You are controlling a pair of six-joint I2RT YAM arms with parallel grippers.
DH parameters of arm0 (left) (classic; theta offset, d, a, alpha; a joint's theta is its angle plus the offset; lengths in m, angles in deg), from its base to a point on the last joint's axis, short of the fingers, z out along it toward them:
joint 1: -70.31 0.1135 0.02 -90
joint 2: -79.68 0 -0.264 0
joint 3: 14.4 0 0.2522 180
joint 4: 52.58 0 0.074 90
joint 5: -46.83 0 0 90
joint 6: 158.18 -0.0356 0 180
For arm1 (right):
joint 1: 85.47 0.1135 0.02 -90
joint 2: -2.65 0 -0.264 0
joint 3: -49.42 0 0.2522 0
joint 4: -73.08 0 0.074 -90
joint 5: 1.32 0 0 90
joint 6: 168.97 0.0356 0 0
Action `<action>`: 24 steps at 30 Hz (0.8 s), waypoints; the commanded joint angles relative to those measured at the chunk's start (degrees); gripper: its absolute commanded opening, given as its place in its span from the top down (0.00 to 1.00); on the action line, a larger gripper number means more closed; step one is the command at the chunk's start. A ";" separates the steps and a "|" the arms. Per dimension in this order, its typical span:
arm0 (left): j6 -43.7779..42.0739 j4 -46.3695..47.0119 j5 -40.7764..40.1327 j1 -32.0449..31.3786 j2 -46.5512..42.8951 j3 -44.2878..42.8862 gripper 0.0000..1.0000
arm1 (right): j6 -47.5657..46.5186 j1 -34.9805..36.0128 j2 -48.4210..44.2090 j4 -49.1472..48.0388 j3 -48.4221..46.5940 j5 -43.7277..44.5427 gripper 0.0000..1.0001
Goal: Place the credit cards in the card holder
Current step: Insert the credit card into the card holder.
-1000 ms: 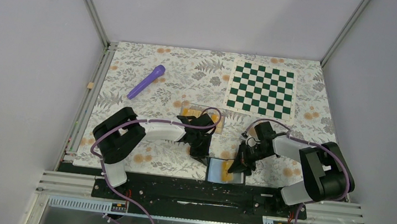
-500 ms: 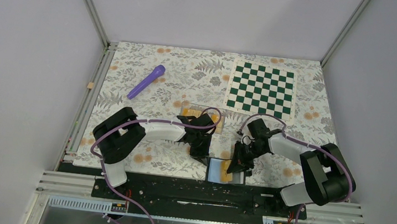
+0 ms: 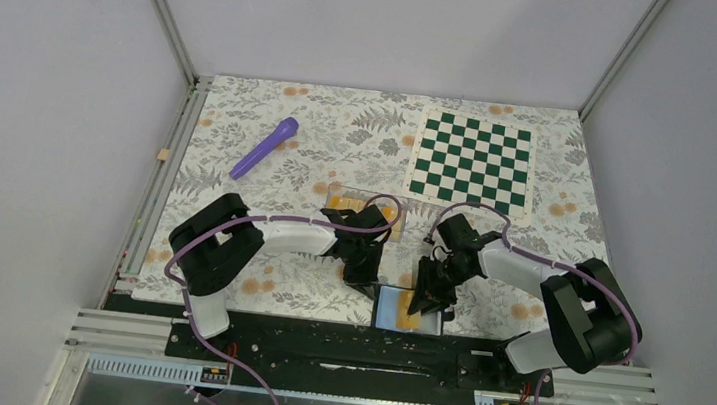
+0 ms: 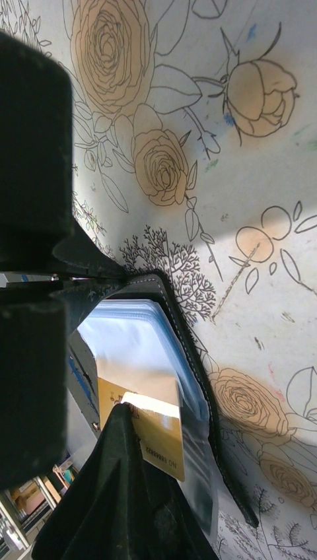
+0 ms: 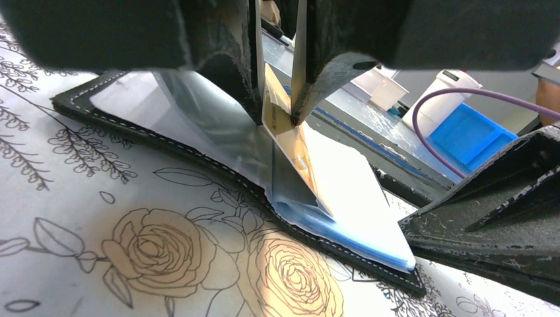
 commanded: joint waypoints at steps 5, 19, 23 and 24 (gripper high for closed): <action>-1.35 -2.40 -6.07 -1.22 3.02 1.11 1.00 | 3.43 2.28 -0.18 0.47 -3.38 3.01 0.65; -0.83 -2.40 -5.90 -1.31 2.06 1.46 1.00 | 9.58 6.02 5.33 -4.54 -5.15 -0.38 0.49; -0.82 -2.40 -5.98 -1.31 1.69 1.80 1.00 | 8.05 6.17 4.28 -0.40 -6.60 1.85 0.43; -0.78 -2.40 -6.08 -1.33 1.63 1.89 1.00 | 7.20 6.13 3.62 1.64 -7.28 3.12 0.41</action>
